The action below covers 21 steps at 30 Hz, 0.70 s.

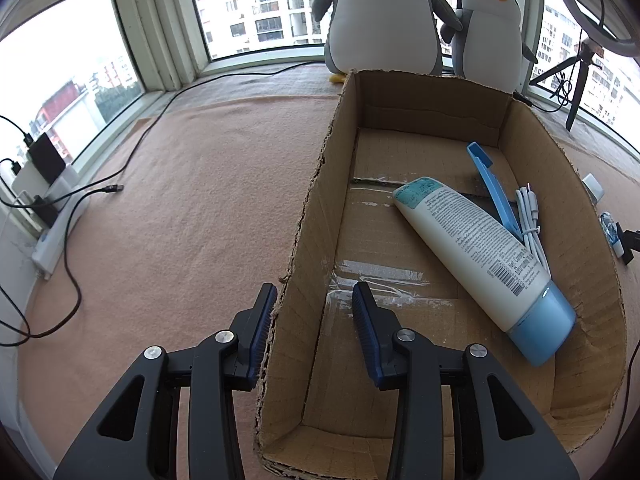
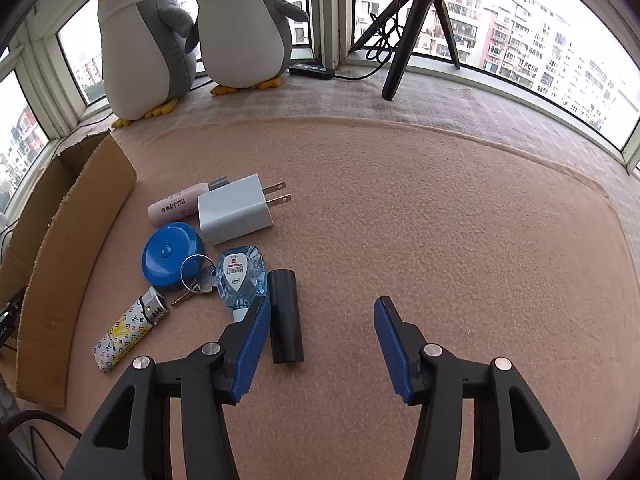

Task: Organize rigid objects
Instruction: 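Move the right gripper to the black cylinder and grasp it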

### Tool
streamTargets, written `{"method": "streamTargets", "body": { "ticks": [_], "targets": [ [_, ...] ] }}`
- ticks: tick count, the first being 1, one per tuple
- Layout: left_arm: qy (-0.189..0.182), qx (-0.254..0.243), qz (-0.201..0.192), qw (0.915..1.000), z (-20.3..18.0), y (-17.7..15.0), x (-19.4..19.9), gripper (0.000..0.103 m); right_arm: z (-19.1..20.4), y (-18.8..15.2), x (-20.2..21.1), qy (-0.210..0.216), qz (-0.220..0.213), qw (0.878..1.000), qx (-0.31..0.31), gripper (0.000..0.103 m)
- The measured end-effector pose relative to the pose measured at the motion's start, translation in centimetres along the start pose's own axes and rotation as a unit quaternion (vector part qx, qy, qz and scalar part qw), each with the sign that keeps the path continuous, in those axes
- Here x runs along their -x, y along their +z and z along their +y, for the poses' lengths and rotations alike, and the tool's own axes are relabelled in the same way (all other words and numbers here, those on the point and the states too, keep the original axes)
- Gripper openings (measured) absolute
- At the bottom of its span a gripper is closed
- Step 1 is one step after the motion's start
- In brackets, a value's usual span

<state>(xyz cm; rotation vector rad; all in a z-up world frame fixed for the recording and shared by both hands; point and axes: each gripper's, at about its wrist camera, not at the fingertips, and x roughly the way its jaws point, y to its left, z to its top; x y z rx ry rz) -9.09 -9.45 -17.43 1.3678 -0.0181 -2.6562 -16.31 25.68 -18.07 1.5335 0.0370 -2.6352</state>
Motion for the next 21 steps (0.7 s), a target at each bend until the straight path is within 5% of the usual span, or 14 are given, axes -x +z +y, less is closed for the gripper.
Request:
{"method": "streamTargets", "body": {
  "ticks": [5, 9, 13, 21],
  "targets": [
    [0.0, 0.0, 0.0, 1.0, 0.0, 0.0, 0.0, 0.038, 0.9, 0.1, -0.5, -0.01, 0.004, 1.0, 0.019, 0.042],
    [0.0, 0.0, 0.0, 1.0, 0.0, 0.0, 0.0, 0.038, 1.2, 0.1, -1.3, -0.013, 0.016, 0.999, 0.024, 0.023],
    [0.0, 0.0, 0.0, 1.0, 0.0, 0.0, 0.0, 0.038, 1.2, 0.1, -1.3, -0.009, 0.016, 1.0, 0.025, 0.016],
    [0.0, 0.0, 0.0, 1.0, 0.0, 0.0, 0.0, 0.038, 0.4, -0.3, -0.7, 0.003, 0.018, 1.0, 0.002, 0.015]
  ]
}}
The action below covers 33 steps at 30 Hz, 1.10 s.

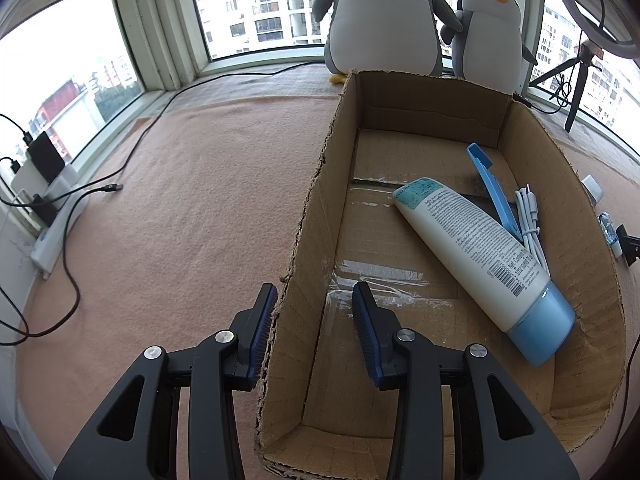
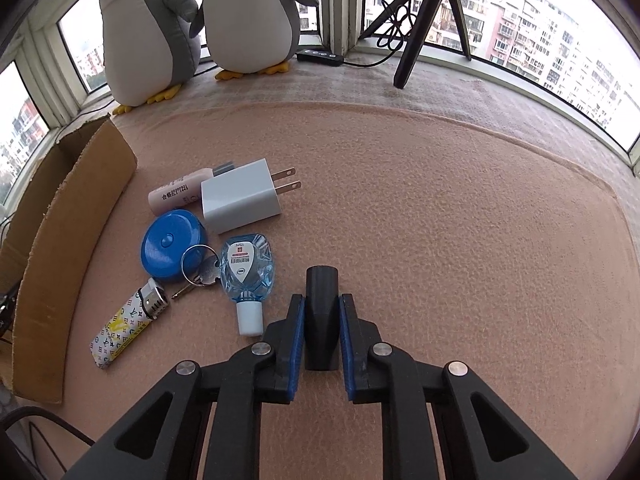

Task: Organize rigid objects
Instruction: 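Move the right gripper to the black cylinder and grasp it, then carry the black cylinder into the box and open the right gripper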

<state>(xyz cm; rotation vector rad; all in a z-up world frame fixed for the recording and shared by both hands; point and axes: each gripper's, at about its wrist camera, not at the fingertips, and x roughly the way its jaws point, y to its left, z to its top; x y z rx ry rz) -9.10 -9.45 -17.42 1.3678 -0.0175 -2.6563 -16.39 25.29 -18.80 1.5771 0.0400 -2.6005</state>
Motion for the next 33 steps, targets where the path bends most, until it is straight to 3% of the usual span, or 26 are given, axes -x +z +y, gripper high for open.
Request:
{"method": "streamTargets", "body": {
  "ticks": [7, 17, 24, 33],
  "targets": [
    [-0.001, 0.001, -0.001, 1.0, -0.2, 0.0, 0.0, 0.038, 1.3, 0.6, 3.4, 0.025, -0.032, 0.999, -0.004, 0.015],
    [-0.006, 0.005, -0.002, 1.0, -0.3, 0.0, 0.0, 0.038, 7.6, 3.5, 7.7, 0.088, -0.076, 0.993, 0.031, 0.015],
    [-0.008, 0.007, -0.002, 0.9999, -0.2, 0.0, 0.0, 0.038, 13.1, 5.0, 7.7, 0.132, -0.079, 0.987, 0.049, 0.015],
    [-0.01, 0.009, -0.003, 0.9999, -0.1, -0.1, 0.0, 0.038, 18.5, 5.3, 5.1, 0.146, -0.056, 0.985, 0.078, 0.015]
  ]
}}
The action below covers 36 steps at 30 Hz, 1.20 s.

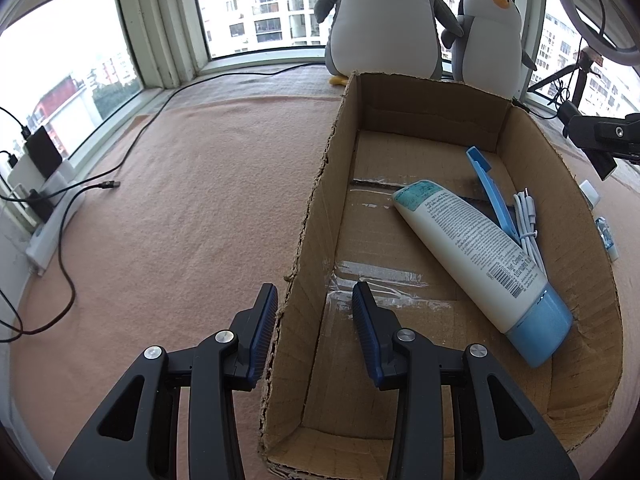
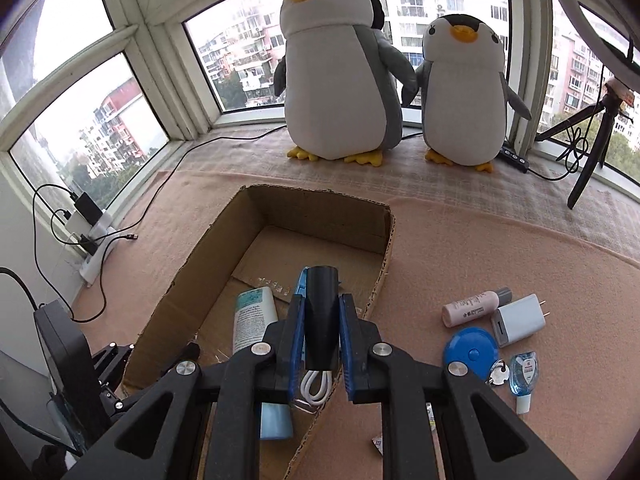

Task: Organize rigid objects
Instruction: 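Carry the black cylinder into the box and open the right gripper, then move the right gripper back to the blue sanitizer bottle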

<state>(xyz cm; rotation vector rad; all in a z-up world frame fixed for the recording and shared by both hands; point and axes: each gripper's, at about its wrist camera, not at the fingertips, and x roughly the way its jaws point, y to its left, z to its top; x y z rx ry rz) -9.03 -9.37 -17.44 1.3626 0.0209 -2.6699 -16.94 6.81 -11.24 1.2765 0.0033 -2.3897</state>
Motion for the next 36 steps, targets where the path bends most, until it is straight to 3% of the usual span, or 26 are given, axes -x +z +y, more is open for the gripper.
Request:
{"method": "streamTargets", "body": {
  "ticks": [8, 21, 23, 25, 31, 36],
  "targets": [
    [-0.001, 0.002, 0.0, 1.0, 0.0, 0.0, 0.0, 0.038, -0.1, -0.8, -2.8, -0.013, 0.028, 1.0, 0.001, 0.015],
    [-0.001, 0.003, -0.001, 1.0, 0.1, 0.0, -0.1, 0.038, 0.8, -0.8, -2.9, -0.007, 0.027, 0.999, 0.019, 0.015],
    [-0.001, 0.002, -0.001, 1.0, 0.1, 0.0, -0.1, 0.038, 1.0, -0.7, -2.8, -0.008, 0.023, 0.999, 0.025, 0.021],
    [-0.001, 0.003, -0.001, 1.0, 0.1, 0.0, -0.1, 0.038, 1.1, -0.6, -2.4, -0.011, 0.013, 1.0, 0.026, 0.049],
    [-0.001, 0.003, -0.001, 1.0, 0.1, 0.0, -0.1, 0.038, 1.5, -0.4, -1.7, -0.017, -0.003, 0.999, 0.031, 0.061],
    [-0.001, 0.002, -0.001, 1.0, 0.2, 0.0, -0.1, 0.038, 1.3, -0.4, -1.6, -0.016, -0.002, 0.999, 0.029, 0.061]
  ]
}}
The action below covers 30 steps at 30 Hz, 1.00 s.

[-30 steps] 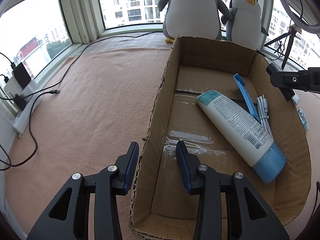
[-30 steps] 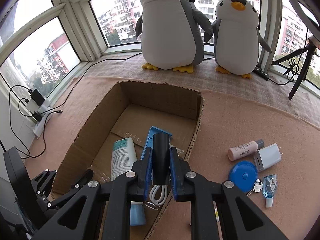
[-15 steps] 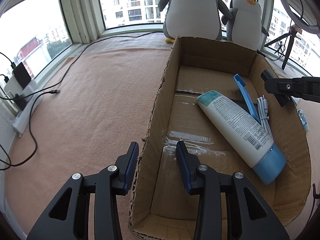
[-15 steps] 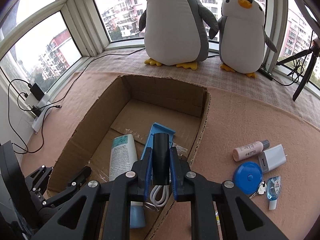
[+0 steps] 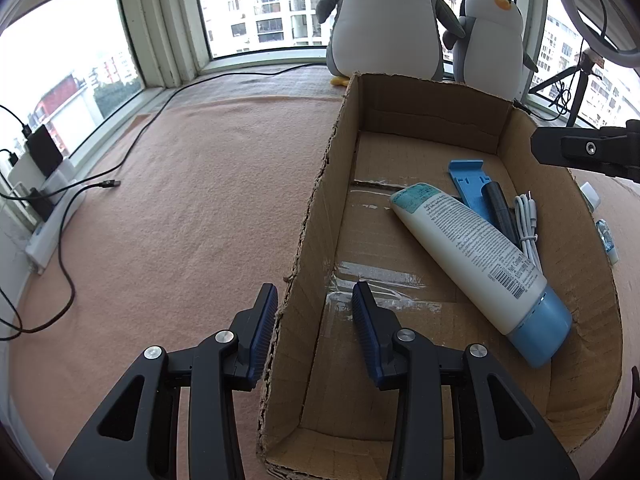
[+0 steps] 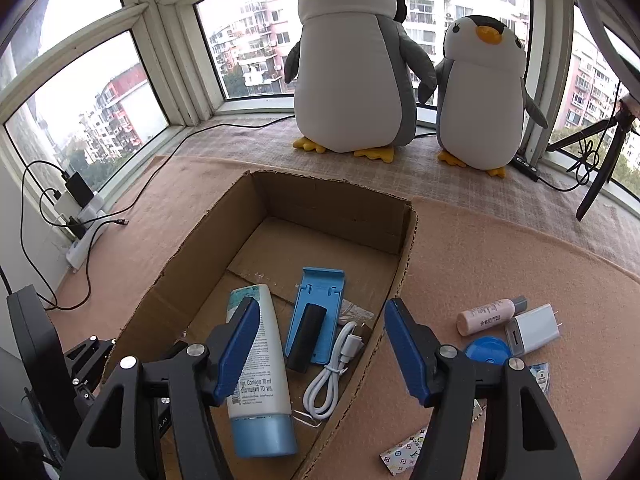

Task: Organize rigid objects
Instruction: 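Move the right gripper back to the blue sanitizer bottle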

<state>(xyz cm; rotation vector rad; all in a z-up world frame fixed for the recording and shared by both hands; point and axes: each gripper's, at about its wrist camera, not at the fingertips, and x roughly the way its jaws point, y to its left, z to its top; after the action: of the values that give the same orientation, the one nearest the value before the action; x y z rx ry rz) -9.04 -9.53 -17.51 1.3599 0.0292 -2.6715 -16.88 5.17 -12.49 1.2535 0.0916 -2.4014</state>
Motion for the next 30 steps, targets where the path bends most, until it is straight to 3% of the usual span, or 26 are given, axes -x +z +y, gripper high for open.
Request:
{"method": "streamTargets", "body": {
  "ticks": [18, 30],
  "targets": [
    [0.001, -0.001, 0.0, 1.0, 0.0, 0.0, 0.0, 0.038, -1.0, -1.1, 1.8, 0.007, -0.002, 1.0, -0.003, 0.062],
    [0.002, -0.004, -0.001, 1.0, 0.3, 0.0, 0.0, 0.038, -7.9, -4.5, 4.8, -0.026, 0.002, 0.998, -0.057, 0.067]
  ]
}}
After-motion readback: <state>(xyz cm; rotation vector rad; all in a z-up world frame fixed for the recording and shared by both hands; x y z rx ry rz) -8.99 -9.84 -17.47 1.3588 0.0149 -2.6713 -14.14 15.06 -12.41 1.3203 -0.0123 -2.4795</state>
